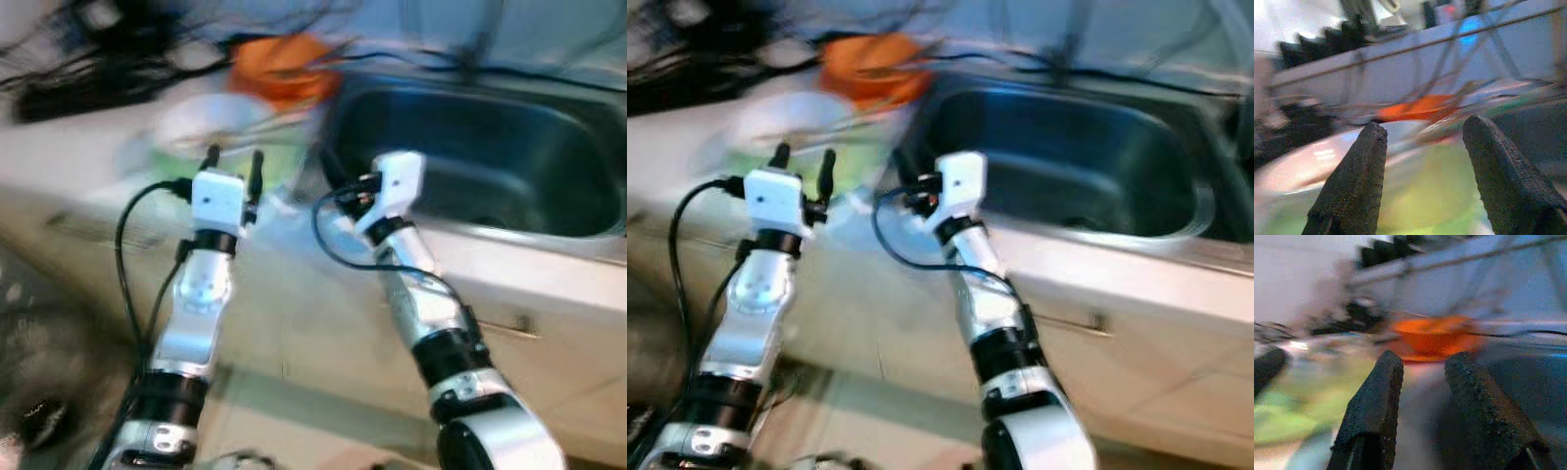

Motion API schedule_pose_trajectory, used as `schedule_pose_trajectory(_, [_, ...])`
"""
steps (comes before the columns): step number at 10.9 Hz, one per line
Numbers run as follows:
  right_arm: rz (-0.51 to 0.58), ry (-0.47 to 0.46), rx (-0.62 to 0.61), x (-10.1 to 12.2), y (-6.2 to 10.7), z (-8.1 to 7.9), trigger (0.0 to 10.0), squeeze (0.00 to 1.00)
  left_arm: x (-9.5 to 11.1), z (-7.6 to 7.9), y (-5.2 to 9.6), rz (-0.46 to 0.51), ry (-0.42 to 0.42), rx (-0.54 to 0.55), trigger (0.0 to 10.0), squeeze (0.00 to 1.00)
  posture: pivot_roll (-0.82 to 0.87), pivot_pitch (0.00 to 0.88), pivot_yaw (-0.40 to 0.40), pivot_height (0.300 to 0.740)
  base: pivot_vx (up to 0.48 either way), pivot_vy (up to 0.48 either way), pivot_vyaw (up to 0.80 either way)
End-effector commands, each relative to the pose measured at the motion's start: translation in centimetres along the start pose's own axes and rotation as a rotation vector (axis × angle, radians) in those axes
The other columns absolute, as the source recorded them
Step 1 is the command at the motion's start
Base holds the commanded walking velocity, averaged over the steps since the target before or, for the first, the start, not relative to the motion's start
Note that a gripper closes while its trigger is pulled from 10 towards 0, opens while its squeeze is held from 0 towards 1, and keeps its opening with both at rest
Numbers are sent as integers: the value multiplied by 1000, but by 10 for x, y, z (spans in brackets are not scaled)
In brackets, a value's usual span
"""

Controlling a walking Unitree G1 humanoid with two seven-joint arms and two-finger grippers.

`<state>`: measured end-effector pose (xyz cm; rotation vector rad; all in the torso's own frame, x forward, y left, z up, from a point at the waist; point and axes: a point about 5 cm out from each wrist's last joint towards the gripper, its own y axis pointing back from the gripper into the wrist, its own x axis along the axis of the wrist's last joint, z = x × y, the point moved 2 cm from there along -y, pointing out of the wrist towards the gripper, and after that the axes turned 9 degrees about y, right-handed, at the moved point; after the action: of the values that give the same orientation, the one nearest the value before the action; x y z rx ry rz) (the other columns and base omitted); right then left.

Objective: Kitchen organization

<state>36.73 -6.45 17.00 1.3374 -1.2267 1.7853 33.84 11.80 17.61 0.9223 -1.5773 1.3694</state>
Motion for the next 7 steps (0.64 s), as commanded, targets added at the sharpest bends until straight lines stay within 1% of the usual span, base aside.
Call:
schedule_pose_trajectory(1, [15, -5, 0, 4, -3, -2, 10000, 0, 5, 0, -1, 20, -14, -23, 10000, 0, 88, 76, -3, 740, 341, 0, 0])
schedule_pose_trajectory(2, [13, -5, -1, 3, -3, -2, 10000, 0, 5, 4, 0, 26, -17, -48, 10000, 0, 88, 75, -3, 740, 296, 0, 0])
schedule_pose_trajectory(3, [8, -4, 2, 3, -3, -3, 10000, 0, 7, 10, 2, 37, -27, -88, 10000, 0, 89, 76, -2, 740, 0, 0, 0])
schedule_pose_trajectory(5, [7, -4, 2, 2, -4, -2, 10000, 0, 16, 23, 2, 78, -103, -184, 10000, 0, 91, 76, -4, 740, 0, 0, 0])
schedule_pose_trajectory(6, [7, -3, 1, 2, -4, -2, 10000, 0, 20, 29, 1, 83, -135, -248, 10000, 0, 93, 75, -3, 740, 0, 0, 0])
schedule_pose_trajectory(7, [6, -4, 0, 2, -4, -2, 10000, 0, 24, 39, 3, 85, -167, -345, 10000, 0, 94, 76, -3, 740, 0, 0, 0])
